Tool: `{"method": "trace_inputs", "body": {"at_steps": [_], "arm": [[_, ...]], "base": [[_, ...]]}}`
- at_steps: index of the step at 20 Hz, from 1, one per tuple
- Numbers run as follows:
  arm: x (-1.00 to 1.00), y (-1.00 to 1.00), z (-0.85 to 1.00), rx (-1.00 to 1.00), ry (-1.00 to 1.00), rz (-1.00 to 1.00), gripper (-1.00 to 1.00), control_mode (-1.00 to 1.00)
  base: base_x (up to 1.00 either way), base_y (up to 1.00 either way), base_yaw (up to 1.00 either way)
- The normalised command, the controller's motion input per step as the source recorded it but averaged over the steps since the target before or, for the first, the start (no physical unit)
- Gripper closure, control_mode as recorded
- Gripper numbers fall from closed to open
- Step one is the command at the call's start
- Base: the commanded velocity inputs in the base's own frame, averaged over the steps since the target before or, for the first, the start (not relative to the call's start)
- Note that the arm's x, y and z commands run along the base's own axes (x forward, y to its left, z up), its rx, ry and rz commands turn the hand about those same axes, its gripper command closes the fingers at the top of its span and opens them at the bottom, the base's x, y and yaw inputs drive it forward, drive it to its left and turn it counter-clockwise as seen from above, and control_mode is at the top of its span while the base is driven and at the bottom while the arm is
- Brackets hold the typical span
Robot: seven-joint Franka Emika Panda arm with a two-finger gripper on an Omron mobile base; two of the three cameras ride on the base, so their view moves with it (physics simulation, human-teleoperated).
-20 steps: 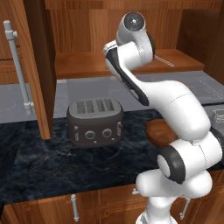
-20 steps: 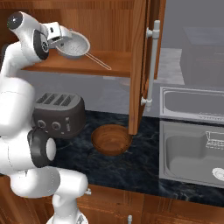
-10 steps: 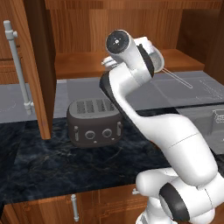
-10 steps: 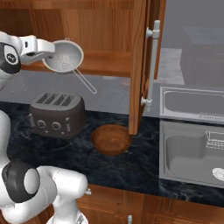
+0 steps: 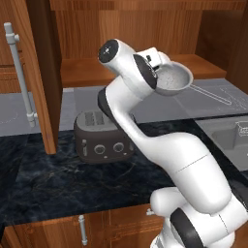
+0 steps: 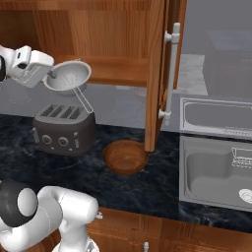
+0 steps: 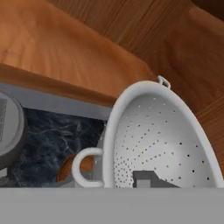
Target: Open the cabinet and setup a tea strainer by placing it in the bowl upright.
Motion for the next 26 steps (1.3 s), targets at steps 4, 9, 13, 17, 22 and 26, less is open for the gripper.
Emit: {"method": "trace_inputs", "body": {"at_steps": [4,9,13,17,22,26], "arm": [[-0.04,-0.48,-0.45,-0.01,0.18,-0.01,1.00,-1.00],[-0.09,-0.51,-0.45,0.00,0.08,0.10,1.00,-1.00],[-0.08,-0.50,-0.30,0.00,0.04,0.06,1.00,-1.00],[-0.11,-0.28,-0.43,0.00,0.02,0.00,1.00,-1.00],[0.00,-0.02,-0.65,0.00,0.08,-0.04,1.00,-1.00],[0.00,-0.11,-0.57,0.08,0.05,-0.01,1.00,-1.00]], "base": [[0.00,0.00,0.00],[0.00,0.00,0.00],[0.00,0.00,0.00],[0.00,0.00,0.00],[0.00,0.00,0.00],[0.00,0.00,0.00]]}}
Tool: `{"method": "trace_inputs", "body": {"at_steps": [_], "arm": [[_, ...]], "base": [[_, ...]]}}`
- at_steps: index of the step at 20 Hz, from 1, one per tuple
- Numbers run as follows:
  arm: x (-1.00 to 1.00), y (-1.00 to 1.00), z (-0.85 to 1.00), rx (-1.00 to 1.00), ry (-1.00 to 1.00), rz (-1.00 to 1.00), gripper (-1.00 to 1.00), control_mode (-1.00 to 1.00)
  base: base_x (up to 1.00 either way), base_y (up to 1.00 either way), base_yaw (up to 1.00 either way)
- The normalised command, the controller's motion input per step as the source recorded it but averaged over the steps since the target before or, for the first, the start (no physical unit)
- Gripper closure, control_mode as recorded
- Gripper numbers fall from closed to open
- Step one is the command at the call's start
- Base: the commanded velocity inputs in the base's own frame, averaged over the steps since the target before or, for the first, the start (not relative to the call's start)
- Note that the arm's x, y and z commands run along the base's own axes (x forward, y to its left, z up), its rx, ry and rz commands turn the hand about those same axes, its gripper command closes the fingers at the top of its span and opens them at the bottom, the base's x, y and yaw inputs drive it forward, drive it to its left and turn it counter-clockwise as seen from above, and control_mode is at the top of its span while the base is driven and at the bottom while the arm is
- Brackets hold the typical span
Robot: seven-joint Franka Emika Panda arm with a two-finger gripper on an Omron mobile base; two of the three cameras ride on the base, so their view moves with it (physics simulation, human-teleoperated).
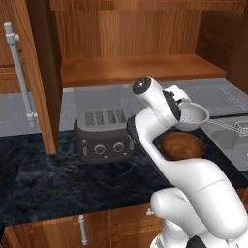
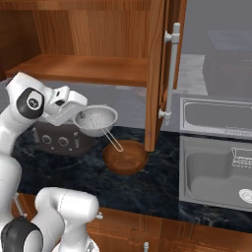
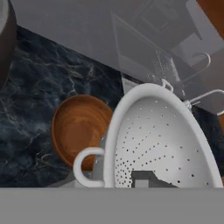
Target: Open the cabinet and setup a tea strainer by placing it in the bowl upright.
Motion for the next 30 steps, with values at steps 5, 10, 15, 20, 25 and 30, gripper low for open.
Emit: {"method": "trace_inputs", "body": {"at_steps": [5,10,15,20,25,30], "arm": [[0.11,-0.13,-0.43,0.12,0.01,0.00,1.00,-1.00],[0.30,-0.18,-0.26,0.07,0.10,0.00,1.00,-1.00],[0.31,-0.26,-0.65,0.00,0.13,0.00,1.00,-1.00],[0.28,-0.35,-0.70,0.00,0.13,-0.01,1.00,-1.00],[0.01,-0.29,-0.50,0.00,0.00,0.00,1.00,-1.00],[0.08,-0.18,-0.31,0.00,0.00,0.00,1.00,-1.00]], "base": [[0.00,0.00,0.00],[0.00,0.00,0.00],[0.00,0.00,0.00],[0.00,0.00,0.00],[0.00,0.00,0.00],[0.00,0.00,0.00]]}}
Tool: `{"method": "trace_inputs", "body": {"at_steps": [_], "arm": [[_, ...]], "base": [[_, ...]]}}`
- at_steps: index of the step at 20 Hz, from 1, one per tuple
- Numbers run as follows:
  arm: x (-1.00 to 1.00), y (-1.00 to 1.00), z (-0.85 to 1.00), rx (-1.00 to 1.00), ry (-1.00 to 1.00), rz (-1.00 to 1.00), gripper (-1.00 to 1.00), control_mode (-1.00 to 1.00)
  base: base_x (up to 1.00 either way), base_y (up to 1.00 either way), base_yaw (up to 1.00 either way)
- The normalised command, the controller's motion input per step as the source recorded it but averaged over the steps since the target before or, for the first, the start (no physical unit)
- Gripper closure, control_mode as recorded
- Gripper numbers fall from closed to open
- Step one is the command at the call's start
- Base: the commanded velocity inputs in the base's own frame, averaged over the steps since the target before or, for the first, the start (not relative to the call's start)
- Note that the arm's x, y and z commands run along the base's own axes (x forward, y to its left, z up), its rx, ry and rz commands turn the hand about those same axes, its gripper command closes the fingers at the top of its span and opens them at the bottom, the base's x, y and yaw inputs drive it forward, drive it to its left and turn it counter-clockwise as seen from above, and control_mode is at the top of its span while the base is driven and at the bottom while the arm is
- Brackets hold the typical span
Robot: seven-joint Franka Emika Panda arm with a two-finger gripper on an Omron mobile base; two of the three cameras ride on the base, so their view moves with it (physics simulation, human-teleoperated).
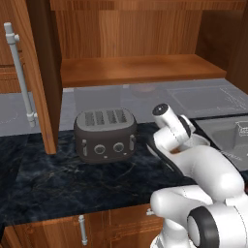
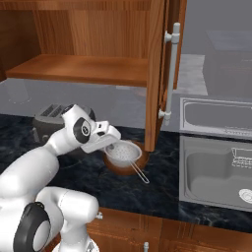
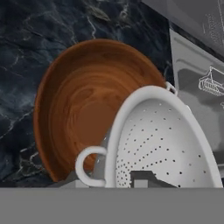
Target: Open the cabinet and setup a tea strainer by placing it in the bowl upright.
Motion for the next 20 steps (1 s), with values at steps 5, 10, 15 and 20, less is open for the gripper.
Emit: {"method": "trace_inputs", "body": {"at_steps": [5,10,15,20], "arm": [[0.20,-0.06,-0.24,0.00,0.00,0.00,1.00,-1.00],[0.23,0.00,-0.06,0.00,-0.01,0.00,1.00,-1.00],[0.28,0.00,0.00,0.00,-0.02,0.00,1.00,-1.00],[0.23,0.00,-0.01,0.00,-0.02,0.00,1.00,-1.00]], "base": [[0.00,0.00,0.00],[0.00,0.00,0.00],[0.00,0.00,0.00],[0.00,0.00,0.00]]}}
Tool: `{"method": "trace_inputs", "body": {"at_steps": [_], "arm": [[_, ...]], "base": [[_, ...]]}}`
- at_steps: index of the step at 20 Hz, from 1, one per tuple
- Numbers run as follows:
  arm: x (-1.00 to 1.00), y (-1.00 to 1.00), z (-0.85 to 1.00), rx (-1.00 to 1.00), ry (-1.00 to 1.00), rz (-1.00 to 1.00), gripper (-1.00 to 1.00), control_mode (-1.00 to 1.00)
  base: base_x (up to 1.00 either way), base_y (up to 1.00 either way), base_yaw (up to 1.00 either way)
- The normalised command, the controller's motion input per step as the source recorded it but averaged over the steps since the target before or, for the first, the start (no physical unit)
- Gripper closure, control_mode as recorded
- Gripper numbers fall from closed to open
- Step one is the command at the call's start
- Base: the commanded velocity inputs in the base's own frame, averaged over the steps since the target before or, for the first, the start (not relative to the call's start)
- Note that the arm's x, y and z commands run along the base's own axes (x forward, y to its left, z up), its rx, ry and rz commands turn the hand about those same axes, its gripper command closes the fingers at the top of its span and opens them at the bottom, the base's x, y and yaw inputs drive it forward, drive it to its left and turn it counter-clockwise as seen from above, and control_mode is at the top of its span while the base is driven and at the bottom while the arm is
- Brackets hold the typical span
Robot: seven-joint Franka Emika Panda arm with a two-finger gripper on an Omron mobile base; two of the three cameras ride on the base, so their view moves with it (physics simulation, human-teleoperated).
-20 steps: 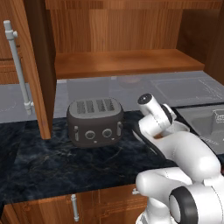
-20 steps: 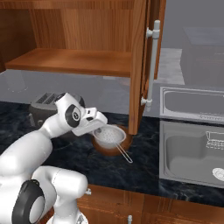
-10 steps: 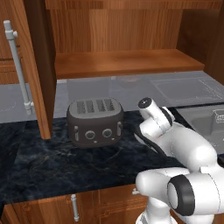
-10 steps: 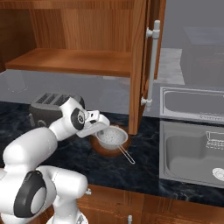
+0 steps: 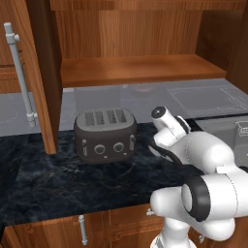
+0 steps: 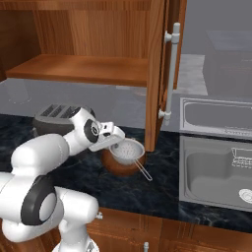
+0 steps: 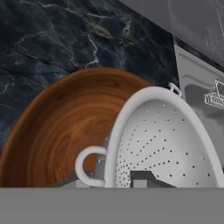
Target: Open the cabinet and setup a tea strainer by placing it in the bowl upright.
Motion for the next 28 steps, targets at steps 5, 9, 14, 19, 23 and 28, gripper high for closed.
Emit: {"method": "trace_inputs", "body": {"at_steps": [5,9,14,19,23,28], "arm": [[0.11,0.00,-0.09,0.00,-0.02,0.00,1.00,-1.00],[0.00,0.00,-0.09,0.00,0.00,0.00,1.00,-1.00],[0.00,0.04,-0.02,0.00,0.00,0.00,1.00,-1.00],[0.00,0.09,0.00,0.00,0.00,0.00,1.00,-1.00],[0.00,0.13,0.00,0.00,0.00,0.00,1.00,-1.00],[0.00,0.16,0.00,0.00,0.01,0.00,1.00,-1.00]], "base": [[0.00,0.00,0.00],[0.00,0.00,0.00],[0.00,0.00,0.00],[0.00,0.00,0.00],[0.00,0.00,0.00],[0.00,0.00,0.00]]}}
